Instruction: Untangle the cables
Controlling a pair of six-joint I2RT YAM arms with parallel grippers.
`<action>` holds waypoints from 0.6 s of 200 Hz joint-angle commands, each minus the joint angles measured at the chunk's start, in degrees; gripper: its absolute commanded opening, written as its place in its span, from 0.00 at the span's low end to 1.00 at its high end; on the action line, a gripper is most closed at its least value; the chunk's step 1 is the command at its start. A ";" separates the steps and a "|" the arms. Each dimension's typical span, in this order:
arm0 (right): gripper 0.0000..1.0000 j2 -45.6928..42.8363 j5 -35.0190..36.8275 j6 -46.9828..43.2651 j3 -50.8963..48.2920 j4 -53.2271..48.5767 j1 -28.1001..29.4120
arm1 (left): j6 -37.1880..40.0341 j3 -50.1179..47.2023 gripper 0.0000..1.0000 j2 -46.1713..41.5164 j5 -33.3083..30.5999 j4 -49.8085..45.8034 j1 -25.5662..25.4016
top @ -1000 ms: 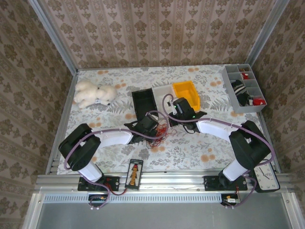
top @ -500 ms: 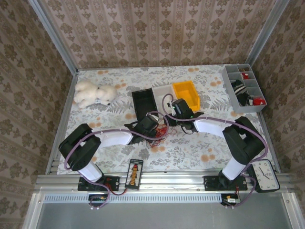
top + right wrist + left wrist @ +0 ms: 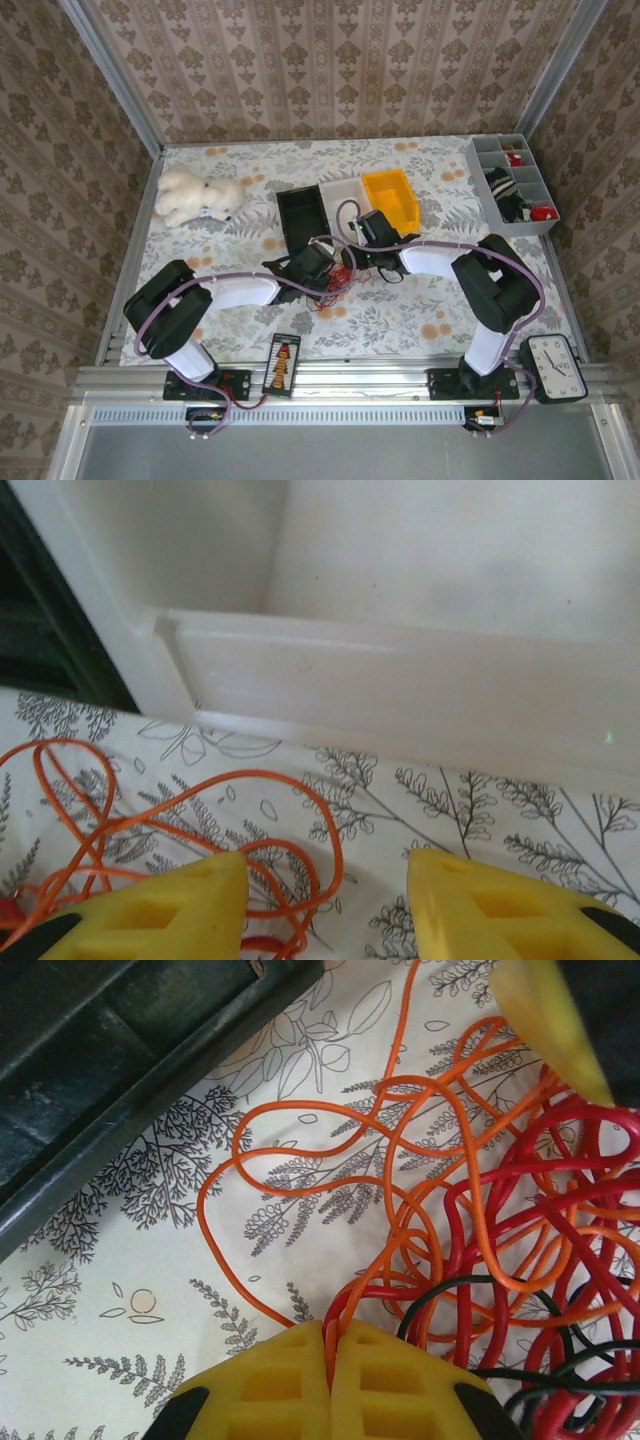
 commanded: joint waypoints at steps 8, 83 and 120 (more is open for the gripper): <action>0.46 2.05 4.18 1.15 1.75 -2.19 0.22 | 1.38 -0.94 0.00 -1.05 -0.57 -1.26 -0.82; 0.03 2.85 5.31 0.51 1.38 0.20 0.75 | 1.16 -2.91 0.00 -3.62 -0.21 -0.38 -0.84; 0.00 0.59 5.92 0.50 -0.56 1.95 0.75 | 0.52 -2.73 0.13 -6.30 -0.25 -2.25 -0.89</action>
